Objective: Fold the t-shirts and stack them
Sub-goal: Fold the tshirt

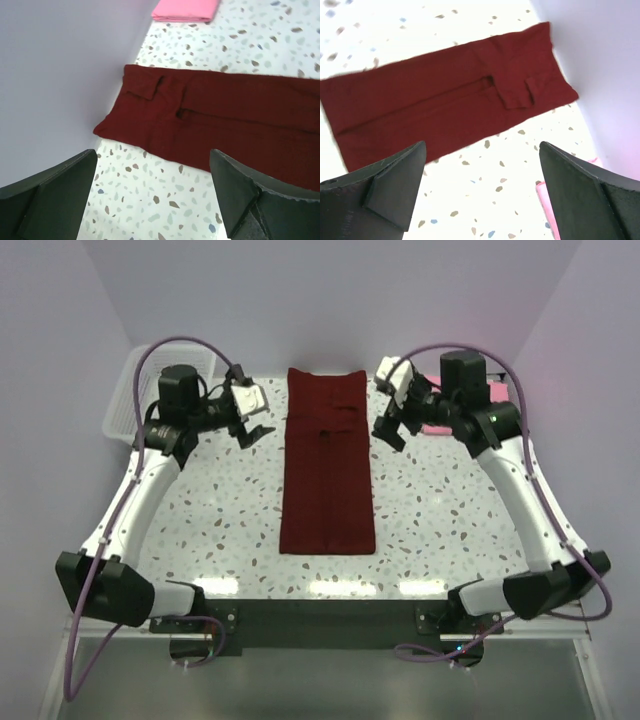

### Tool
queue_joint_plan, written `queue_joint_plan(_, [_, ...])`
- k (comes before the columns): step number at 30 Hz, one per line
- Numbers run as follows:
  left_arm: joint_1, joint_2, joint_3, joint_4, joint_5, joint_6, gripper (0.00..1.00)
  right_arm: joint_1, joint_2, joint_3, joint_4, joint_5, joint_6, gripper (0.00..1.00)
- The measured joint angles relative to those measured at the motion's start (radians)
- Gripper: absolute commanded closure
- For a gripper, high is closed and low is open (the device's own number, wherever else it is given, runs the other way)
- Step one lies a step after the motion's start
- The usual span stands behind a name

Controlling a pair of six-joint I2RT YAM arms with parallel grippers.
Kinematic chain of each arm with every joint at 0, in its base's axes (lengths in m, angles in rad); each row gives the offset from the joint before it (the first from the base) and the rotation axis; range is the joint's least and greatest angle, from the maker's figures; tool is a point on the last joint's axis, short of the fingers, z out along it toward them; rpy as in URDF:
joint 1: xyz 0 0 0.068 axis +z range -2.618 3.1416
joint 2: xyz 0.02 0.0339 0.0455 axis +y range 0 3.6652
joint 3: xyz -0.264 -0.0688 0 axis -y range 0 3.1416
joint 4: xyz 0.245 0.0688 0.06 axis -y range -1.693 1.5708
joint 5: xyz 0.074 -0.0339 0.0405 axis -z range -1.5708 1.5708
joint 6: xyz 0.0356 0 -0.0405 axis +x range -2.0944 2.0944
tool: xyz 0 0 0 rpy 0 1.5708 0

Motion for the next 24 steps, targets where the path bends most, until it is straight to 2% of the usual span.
queue_joint_plan(5, [-0.01,-0.017,-0.087,-0.269,0.082,0.321,0.0,0.062,-0.123,-0.208,-0.072,-0.04,-0.219,0.01])
queue_joint_plan(8, [-0.061,-0.026,-0.224,-0.383,0.099,0.478,0.0,0.159,-0.134,-0.401,-0.076,-0.002,-0.306,0.01])
queue_joint_plan(13, [-0.205,-0.14,-0.586,-0.316,0.062,0.522,0.03,0.277,-0.143,-0.714,-0.075,0.04,-0.369,0.03])
queue_joint_plan(17, [-0.331,-0.234,-0.784,-0.19,0.004,0.528,0.13,0.362,-0.206,-0.898,0.026,0.081,-0.388,0.12])
queue_joint_plan(18, [-0.356,-0.243,-0.821,-0.161,-0.009,0.526,0.21,0.388,-0.223,-0.937,0.053,0.093,-0.393,0.16])
queue_joint_plan(19, [-0.375,-0.245,-0.85,-0.133,-0.023,0.523,0.27,0.407,-0.235,-0.969,0.08,0.1,-0.398,0.25])
queue_joint_plan(21, [-0.395,-0.237,-0.891,-0.086,-0.054,0.521,0.35,0.431,-0.236,-1.007,0.125,0.116,-0.411,0.33])
queue_joint_plan(22, [-0.4,-0.228,-0.9,-0.067,-0.067,0.521,0.36,0.435,-0.229,-1.018,0.145,0.126,-0.417,0.41])
queue_joint_plan(24, [-0.401,-0.201,-0.903,-0.025,-0.087,0.521,0.37,0.439,-0.206,-1.029,0.183,0.141,-0.43,0.44])
